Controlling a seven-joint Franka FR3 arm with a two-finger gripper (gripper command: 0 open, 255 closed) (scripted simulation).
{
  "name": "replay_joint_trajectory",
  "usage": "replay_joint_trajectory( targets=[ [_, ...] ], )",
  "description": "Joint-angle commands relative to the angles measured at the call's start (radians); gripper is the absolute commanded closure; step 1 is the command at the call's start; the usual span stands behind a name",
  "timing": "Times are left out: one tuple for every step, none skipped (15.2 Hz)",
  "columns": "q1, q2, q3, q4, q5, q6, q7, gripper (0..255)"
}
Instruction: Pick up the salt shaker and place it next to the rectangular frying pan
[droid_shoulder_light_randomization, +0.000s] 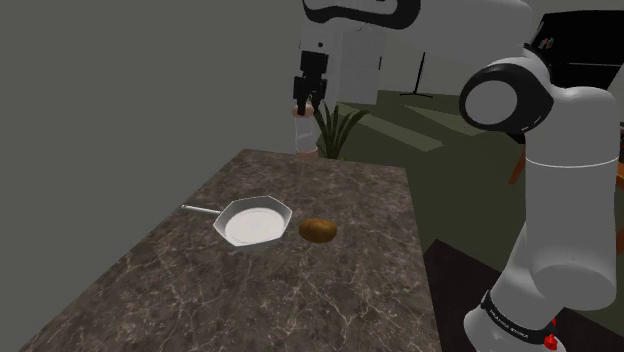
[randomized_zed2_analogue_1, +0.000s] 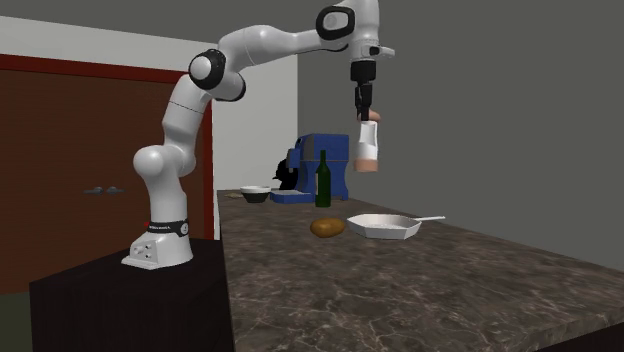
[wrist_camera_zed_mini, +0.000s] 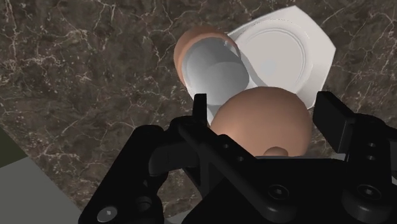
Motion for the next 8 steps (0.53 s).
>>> replay_joint_trajectory(
  targets=[
    [0.006,-0.017,0.0,-0.055,-0.004,0.039,-0.005,255],
    [0.009,-0.025,0.0,-0.08,-0.006,0.056,-0.007,255],
    [0.011,-0.032,0.0,-0.104,-0.007,0.073,-0.009,255],
    [0.013,-0.038,0.0,-0.127,-0.009,0.09,-0.012,255],
    [0.015,-0.044,0.0,-0.149,-0.01,0.106,-0.014,255],
    [0.017,-0.049,0.0,-0.171,-0.011,0.122,-0.016,255],
    [0.018,-0.054,0.0,-0.191,-0.012,0.138,-0.018,255],
    [0.02,-0.058,0.0,-0.211,-0.013,0.153,-0.02,255]
  ],
)
